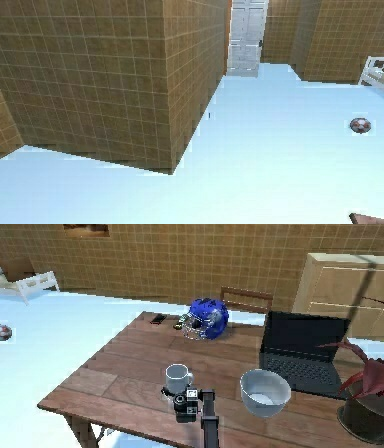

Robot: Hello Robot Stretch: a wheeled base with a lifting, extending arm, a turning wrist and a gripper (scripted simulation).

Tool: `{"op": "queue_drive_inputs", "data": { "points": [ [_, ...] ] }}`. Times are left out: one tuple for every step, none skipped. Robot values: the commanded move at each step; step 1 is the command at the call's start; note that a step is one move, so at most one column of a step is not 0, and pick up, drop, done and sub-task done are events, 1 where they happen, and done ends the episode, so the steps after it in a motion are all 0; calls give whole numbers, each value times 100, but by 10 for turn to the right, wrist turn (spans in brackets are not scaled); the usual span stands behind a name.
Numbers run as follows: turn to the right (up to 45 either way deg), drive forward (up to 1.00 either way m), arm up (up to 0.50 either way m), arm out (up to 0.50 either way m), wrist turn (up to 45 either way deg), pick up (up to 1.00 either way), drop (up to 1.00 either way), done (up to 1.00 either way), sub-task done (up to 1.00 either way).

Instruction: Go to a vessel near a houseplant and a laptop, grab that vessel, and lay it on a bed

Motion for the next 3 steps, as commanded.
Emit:
{"op": "queue_drive_inputs", "data": {
  "points": [
    [0,0,0,0,0,100,0,0,0],
    [0,0,10,0,0,0,0,0,0],
    [0,0,24,0,0,0,0,0,0]
  ]
}}
